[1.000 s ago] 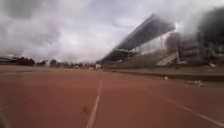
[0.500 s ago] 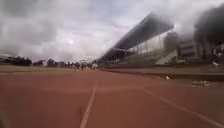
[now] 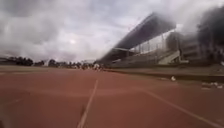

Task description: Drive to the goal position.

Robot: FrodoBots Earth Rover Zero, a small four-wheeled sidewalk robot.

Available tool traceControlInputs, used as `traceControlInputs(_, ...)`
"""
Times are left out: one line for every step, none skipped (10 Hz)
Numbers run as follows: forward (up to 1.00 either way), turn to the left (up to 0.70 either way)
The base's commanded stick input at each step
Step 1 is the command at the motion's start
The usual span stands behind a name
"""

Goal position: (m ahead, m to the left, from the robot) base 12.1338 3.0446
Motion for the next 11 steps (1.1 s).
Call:
traceControlInputs(0.85,-0.01)
traceControlInputs(0.85,-0.04)
traceControlInputs(0.85,-0.06)
traceControlInputs(0.85,-0.08)
traceControlInputs(0.85,-0.11)
traceControlInputs(0.85,-0.13)
traceControlInputs(0.85,-0.26)
traceControlInputs(0.85,-0.34)
traceControlInputs(0.85,-0.34)
traceControlInputs(0.85,-0.21)
traceControlInputs(0.85,-0.01)
